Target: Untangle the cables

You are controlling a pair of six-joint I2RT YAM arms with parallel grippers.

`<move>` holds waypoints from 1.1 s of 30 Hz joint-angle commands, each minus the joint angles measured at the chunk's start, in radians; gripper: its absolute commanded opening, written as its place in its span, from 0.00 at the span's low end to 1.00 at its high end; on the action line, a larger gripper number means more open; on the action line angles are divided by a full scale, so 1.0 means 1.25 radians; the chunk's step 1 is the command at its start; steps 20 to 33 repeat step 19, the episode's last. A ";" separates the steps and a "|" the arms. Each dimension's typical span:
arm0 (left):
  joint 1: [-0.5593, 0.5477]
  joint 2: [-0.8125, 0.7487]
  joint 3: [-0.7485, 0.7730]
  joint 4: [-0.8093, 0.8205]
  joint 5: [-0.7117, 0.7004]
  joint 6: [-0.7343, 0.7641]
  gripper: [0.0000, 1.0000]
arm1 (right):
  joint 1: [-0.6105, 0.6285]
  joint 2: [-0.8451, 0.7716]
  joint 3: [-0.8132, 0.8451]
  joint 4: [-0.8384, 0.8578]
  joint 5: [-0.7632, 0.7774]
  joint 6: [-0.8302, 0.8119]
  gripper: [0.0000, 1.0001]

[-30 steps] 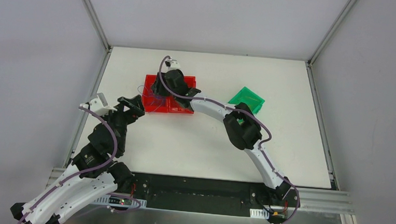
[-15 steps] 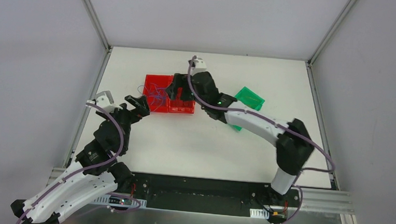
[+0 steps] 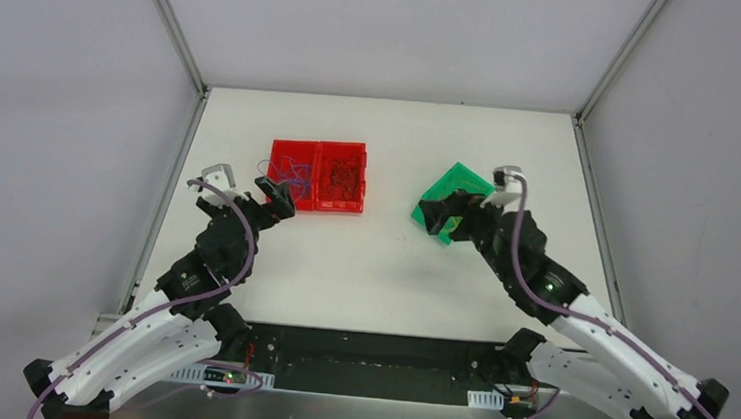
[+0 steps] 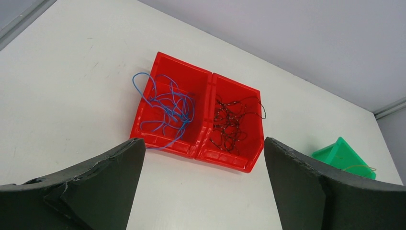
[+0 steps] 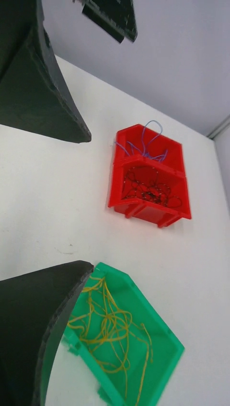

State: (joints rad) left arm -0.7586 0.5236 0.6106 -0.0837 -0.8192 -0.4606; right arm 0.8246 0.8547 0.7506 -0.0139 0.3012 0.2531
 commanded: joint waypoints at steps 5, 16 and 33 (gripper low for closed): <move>-0.004 -0.048 -0.008 0.043 -0.016 -0.014 0.99 | 0.001 -0.377 -0.064 -0.132 0.263 -0.059 0.98; -0.004 -0.083 -0.024 0.062 -0.010 0.000 0.99 | 0.002 -0.488 -0.083 -0.143 0.320 -0.070 0.99; -0.004 -0.076 -0.021 0.063 0.001 0.018 0.99 | 0.002 -0.469 -0.074 -0.151 0.316 -0.075 0.99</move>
